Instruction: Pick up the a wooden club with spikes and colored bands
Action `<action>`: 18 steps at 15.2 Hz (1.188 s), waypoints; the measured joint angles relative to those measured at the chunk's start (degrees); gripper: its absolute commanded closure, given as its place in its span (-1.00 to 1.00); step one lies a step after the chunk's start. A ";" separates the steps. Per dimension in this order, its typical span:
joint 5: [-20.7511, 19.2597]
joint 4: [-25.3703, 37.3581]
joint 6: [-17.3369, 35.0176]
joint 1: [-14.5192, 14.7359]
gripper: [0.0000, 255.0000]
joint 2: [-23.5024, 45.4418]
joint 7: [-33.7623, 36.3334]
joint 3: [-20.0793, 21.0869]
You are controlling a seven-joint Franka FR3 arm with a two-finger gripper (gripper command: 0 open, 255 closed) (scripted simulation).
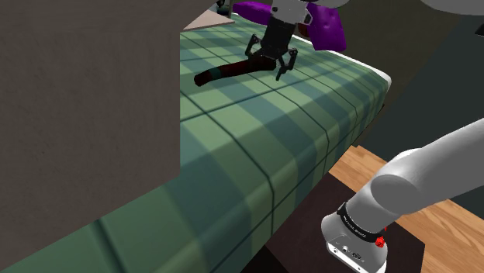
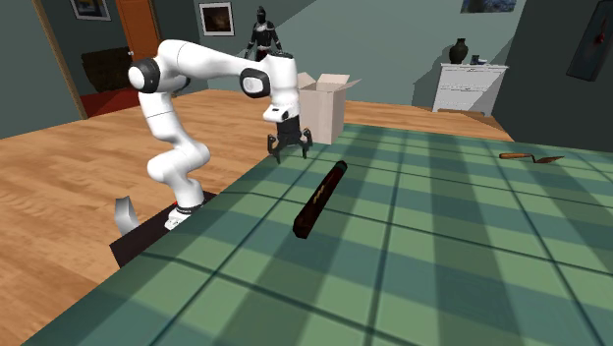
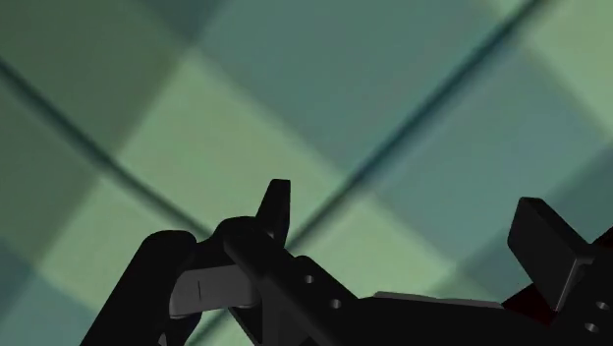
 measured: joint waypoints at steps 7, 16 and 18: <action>-6.56 12.15 4.10 -3.11 -1.00 13.77 21.03 2.80; -12.81 21.30 6.01 -3.83 -1.00 24.00 37.11 1.95; -13.01 20.27 7.36 -3.74 -1.00 24.35 37.54 1.98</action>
